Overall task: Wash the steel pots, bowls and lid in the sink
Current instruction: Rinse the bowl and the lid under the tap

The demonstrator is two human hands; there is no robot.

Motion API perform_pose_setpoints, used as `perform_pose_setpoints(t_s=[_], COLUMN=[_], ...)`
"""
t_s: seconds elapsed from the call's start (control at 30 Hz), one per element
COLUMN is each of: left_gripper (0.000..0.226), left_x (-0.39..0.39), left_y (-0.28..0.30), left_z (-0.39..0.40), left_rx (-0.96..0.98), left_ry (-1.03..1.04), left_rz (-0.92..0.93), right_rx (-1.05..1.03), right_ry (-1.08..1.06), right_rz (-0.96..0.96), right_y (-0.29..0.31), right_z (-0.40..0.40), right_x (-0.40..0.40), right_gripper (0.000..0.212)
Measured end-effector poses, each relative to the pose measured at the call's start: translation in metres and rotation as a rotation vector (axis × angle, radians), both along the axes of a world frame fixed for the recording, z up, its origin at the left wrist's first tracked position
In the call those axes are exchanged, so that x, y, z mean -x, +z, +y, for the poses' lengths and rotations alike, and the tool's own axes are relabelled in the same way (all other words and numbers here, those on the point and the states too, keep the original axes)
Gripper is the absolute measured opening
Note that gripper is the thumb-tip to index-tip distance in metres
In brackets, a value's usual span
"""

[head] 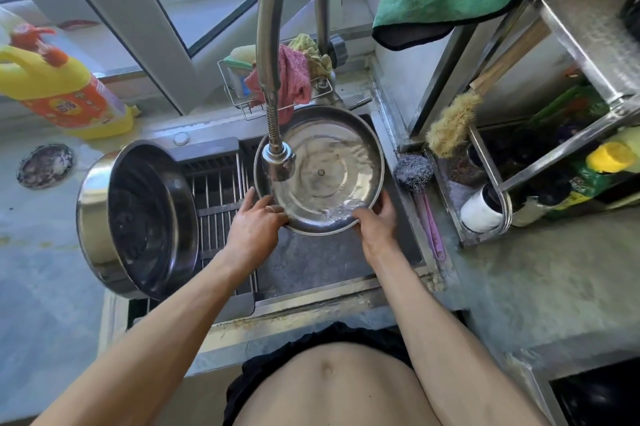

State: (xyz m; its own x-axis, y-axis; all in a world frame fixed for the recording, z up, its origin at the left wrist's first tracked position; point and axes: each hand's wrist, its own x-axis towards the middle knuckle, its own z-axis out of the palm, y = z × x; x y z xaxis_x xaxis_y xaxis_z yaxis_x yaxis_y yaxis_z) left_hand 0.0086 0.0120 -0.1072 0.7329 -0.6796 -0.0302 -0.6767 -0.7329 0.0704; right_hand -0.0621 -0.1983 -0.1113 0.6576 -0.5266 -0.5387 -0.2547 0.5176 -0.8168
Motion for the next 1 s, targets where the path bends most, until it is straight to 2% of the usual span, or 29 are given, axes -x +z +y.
perform_pose_setpoints(t_s=[0.13, 0.2, 0.3, 0.37, 0.4, 0.47, 0.53, 0.67, 0.77, 0.87, 1.0], left_gripper=[0.049, 0.051, 0.045, 0.033, 0.030, 0.030, 0.033, 0.034, 0.034, 0.032, 0.023], left_x=[0.009, 0.016, 0.024, 0.021, 0.016, 0.005, -0.004, -0.016, -0.021, -0.020, -0.015], left_y=[-0.007, -0.007, 0.006, 0.017, 0.022, 0.036, 0.049, 0.061, 0.058, 0.047, 0.019], left_z=[-0.016, -0.019, -0.017, -0.014, -0.011, -0.006, -0.004, 0.001, 0.014, 0.029, 0.044], left_rx=[-0.029, -0.027, 0.142, 0.188, 0.207, 0.274, 0.330, 0.319, 0.313, 0.326, 0.324], left_ry=[0.074, 0.099, 0.221, 0.318, 0.357, 0.395, 0.335, 0.065, -0.080, -0.153, -0.073], left_rz=[0.173, 0.273, 0.397, 0.430, 0.425, 0.377, 0.256, 0.009, -0.138, -0.241, -0.230], right_rx=[0.247, 0.416, 0.617, 0.641, 0.618, 0.493, 0.309, -0.021, -0.194, -0.267, -0.198], right_ry=[0.074, 0.143, 0.213, 0.203, 0.208, 0.229, 0.259, 0.330, 0.352, 0.311, 0.198], right_rz=[-0.037, -0.017, 0.087, 0.215, 0.282, 0.388, 0.444, 0.391, 0.272, 0.146, 0.070], right_y=[0.026, 0.040, 0.047, 0.045, 0.041, 0.034, 0.027, 0.013, 0.009, 0.004, 0.003], right_z=[-0.008, -0.012, -0.013, -0.013, -0.013, -0.011, -0.005, 0.009, 0.015, 0.017, 0.014], right_x=[-0.001, -0.004, -0.009, -0.011, -0.012, -0.013, -0.013, -0.012, -0.007, -0.005, -0.003], right_gripper=[0.066, 0.044, 0.020, 0.027, 0.032, 0.030, 0.027, 0.019, 0.027, 0.039, 0.047])
